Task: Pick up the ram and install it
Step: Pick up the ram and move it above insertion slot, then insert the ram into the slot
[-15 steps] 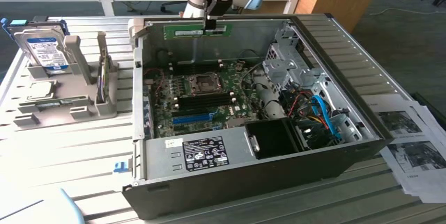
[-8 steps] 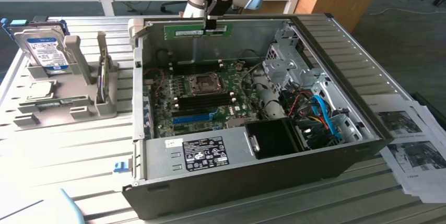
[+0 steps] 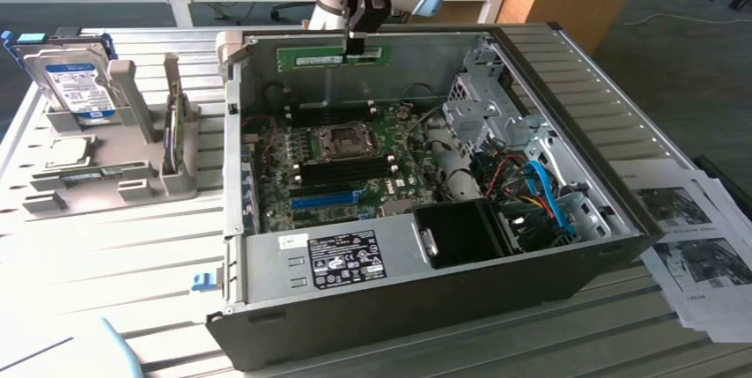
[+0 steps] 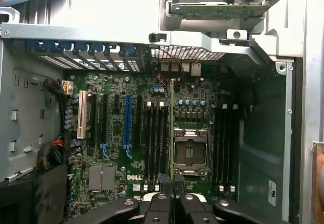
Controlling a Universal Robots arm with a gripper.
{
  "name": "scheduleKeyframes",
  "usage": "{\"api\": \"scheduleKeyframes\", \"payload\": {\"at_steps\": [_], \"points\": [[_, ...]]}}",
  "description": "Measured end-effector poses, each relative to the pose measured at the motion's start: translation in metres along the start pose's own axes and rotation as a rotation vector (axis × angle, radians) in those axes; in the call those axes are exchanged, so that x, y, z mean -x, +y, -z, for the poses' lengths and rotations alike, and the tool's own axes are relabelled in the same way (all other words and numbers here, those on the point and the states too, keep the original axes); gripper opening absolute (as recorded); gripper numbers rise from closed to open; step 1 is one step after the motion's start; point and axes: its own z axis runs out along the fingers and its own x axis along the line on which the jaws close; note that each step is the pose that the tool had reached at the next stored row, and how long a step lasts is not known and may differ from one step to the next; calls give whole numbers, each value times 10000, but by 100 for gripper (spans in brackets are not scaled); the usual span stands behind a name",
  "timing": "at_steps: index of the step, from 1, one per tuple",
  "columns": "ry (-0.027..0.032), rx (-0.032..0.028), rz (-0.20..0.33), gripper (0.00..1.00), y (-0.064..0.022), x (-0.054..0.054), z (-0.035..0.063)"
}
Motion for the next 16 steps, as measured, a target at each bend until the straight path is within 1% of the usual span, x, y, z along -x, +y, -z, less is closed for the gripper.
{"api": "scheduleKeyframes", "payload": {"at_steps": [11,16], "points": [[1,-8,0,11,-5,-3,-136],[-1,-8,1,11,-5,-3,-138]]}}
